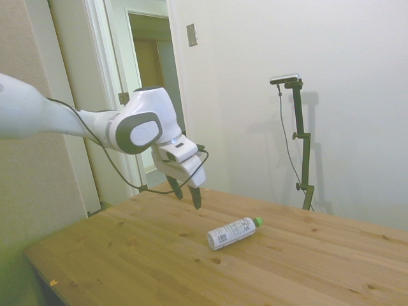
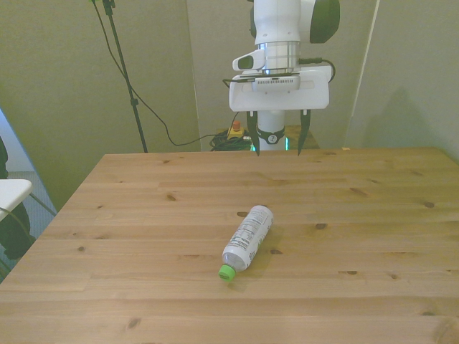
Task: Stand the water bottle
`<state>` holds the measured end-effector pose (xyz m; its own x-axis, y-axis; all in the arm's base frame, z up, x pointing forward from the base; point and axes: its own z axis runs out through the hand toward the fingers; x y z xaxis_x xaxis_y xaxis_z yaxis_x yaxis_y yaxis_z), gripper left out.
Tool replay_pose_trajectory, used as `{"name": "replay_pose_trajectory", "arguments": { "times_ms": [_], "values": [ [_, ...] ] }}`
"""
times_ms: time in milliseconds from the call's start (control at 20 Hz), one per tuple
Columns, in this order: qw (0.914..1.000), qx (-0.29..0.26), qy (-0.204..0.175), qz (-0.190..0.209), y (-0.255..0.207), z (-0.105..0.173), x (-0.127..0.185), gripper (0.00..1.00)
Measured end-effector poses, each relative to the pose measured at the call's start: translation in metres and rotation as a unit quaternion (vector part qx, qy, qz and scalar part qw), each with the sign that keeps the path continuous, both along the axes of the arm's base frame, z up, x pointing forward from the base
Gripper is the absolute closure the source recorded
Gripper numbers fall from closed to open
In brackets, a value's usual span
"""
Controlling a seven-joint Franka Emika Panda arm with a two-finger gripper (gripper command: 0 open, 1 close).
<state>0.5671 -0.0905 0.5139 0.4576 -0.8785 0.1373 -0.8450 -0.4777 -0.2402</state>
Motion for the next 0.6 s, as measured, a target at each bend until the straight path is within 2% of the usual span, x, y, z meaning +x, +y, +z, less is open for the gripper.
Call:
{"name": "replay_pose_trajectory", "arguments": {
  "times_ms": [250, 600],
  "values": [
    [0.9993, -0.003, -0.007, -0.036, -0.033, -0.012, 0.058, 0.00],
    [0.9972, -0.005, -0.002, -0.074, -0.068, -0.042, 0.119, 0.00]
  ]
}}
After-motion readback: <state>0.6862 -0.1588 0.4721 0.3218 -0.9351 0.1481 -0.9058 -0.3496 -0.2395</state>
